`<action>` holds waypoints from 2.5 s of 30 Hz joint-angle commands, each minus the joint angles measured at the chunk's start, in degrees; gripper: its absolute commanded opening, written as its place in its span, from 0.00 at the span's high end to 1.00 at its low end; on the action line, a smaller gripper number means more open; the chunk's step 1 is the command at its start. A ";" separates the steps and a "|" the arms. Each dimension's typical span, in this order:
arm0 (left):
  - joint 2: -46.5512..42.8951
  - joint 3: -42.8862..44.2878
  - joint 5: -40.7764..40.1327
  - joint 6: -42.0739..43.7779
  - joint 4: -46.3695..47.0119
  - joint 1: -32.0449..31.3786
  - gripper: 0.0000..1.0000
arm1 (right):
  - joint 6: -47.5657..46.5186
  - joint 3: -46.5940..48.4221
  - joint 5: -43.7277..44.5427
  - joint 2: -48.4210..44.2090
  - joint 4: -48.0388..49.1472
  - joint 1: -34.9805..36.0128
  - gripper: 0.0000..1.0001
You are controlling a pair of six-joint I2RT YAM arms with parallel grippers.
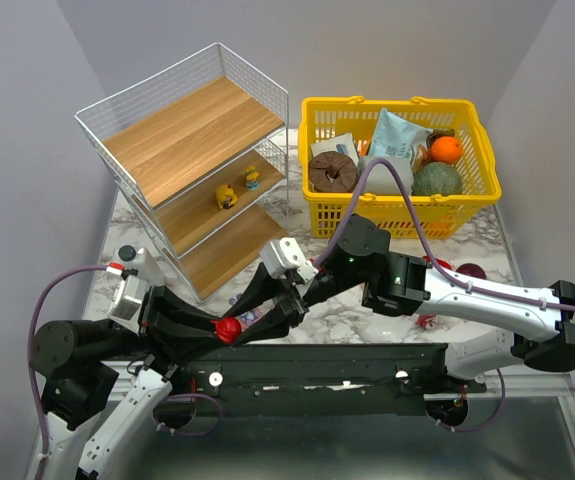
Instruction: Place and organize the plastic toys onto the shelf
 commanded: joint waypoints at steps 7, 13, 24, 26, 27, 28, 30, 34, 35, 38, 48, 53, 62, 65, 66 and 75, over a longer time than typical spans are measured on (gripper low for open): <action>0.92 0.84 -4.49 0.84 -3.47 0.02 0.93 | 3.80 1.02 14.86 0.61 3.02 0.30 0.47; 2.24 1.98 -10.02 1.81 -6.29 0.02 1.00 | 5.73 -0.21 20.22 0.62 4.77 0.22 0.37; 0.93 3.30 -31.81 3.30 -9.28 0.02 1.00 | 11.44 -4.95 40.17 -0.79 12.33 0.30 0.05; -0.39 2.52 -37.24 3.65 -8.76 0.02 1.00 | 12.41 -4.70 43.33 -0.44 13.91 0.30 0.02; -0.74 2.34 -38.93 3.74 -8.76 0.02 1.00 | 13.29 -4.26 44.04 -0.18 14.09 0.30 0.02; -1.09 1.73 -40.69 4.00 -8.58 0.10 1.00 | 13.91 -3.64 44.92 0.61 14.09 0.30 0.01; -1.18 1.20 -44.29 4.44 -8.23 0.02 1.00 | 15.40 -1.46 48.78 1.49 13.31 0.30 0.01; -2.50 -1.35 -50.36 4.01 -5.69 0.02 1.00 | 18.48 2.33 56.52 3.95 9.62 0.57 0.01; -2.85 -1.79 -51.33 4.01 -5.07 0.02 1.00 | 19.09 3.21 59.92 5.00 8.91 0.83 0.01; -3.29 -3.46 -52.05 3.48 -2.09 0.11 1.00 | 19.45 6.81 67.65 7.11 6.54 2.67 0.01; -3.56 -5.49 -53.27 1.99 -0.85 0.28 1.00 | 20.67 16.91 86.39 16.69 -0.40 8.65 0.02; -2.59 -5.75 -55.30 2.25 -0.93 0.37 1.00 | 20.50 19.82 90.01 19.77 -1.64 10.06 0.09; -2.33 -6.45 -54.85 3.13 -0.85 0.37 1.00 | 22.17 25.10 92.13 23.20 -5.59 10.50 0.27; -2.32 -6.63 -55.47 3.21 -0.85 0.37 1.00 | 23.58 26.33 91.34 24.08 -7.53 10.50 0.32; -2.33 -6.63 -55.65 3.39 -0.85 0.37 1.00 | 24.19 26.59 90.81 24.17 -7.70 10.50 0.33; -1.62 -7.07 -57.14 4.36 -0.58 0.37 1.00 | 27.18 30.90 90.19 27.77 -12.54 10.59 0.32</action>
